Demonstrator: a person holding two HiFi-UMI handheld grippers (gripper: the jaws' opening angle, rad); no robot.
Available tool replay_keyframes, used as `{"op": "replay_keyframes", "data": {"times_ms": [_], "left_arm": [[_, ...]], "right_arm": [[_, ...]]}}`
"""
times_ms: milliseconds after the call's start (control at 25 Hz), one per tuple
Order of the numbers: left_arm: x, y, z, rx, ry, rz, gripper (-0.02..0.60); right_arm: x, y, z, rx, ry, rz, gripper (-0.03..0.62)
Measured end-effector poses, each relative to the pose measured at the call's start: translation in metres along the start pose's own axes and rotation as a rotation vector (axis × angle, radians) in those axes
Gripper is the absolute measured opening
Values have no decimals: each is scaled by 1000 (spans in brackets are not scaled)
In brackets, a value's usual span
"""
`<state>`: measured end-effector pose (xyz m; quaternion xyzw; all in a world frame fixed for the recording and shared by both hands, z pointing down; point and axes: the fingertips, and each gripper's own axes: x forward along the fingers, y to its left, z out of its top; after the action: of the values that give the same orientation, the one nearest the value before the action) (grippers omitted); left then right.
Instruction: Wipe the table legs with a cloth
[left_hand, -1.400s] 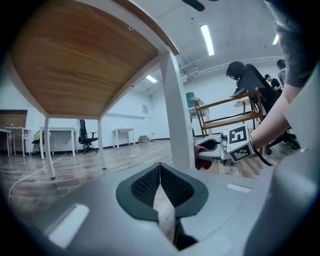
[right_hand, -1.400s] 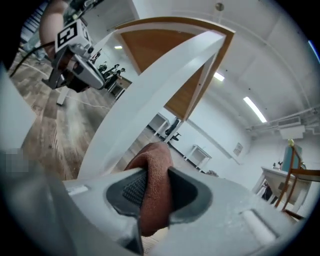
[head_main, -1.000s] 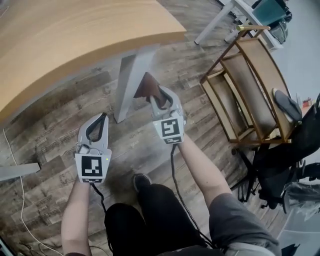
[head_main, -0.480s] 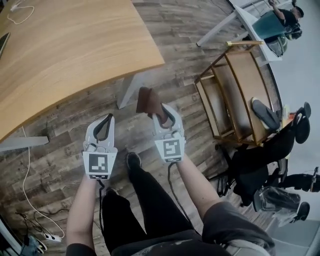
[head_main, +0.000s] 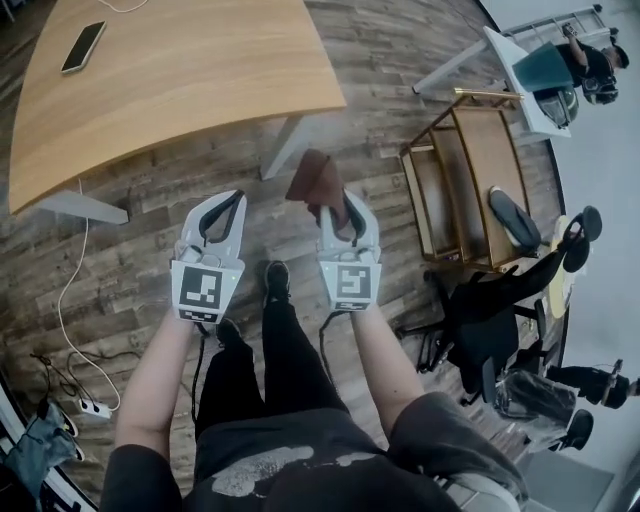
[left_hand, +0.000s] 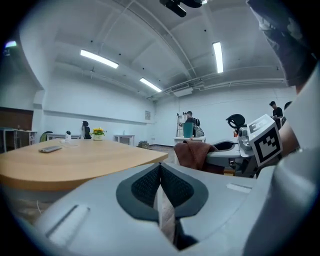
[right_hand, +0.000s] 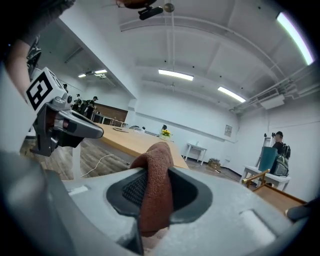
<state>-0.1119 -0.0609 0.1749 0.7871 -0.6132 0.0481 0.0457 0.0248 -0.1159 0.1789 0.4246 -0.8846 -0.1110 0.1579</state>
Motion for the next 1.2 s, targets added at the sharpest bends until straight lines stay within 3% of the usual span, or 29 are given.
{"op": "replay_keyframes", "data": {"times_ms": [240,520,840,1200], "left_arm": [[-59,-3,39,27,11,13,20],[-105,-19,34,-112,35,79,20],[-155,-67,49,-154,41,153,20],[-225,-148,47,-111,80,221,20]], "right_arm": [[-50,24,45,17,-8,17,86],[-90,57,58,83,26,67,86],[-145,73,77,151,6,182,85],[-253,66,70,177,-27,283,86]]}}
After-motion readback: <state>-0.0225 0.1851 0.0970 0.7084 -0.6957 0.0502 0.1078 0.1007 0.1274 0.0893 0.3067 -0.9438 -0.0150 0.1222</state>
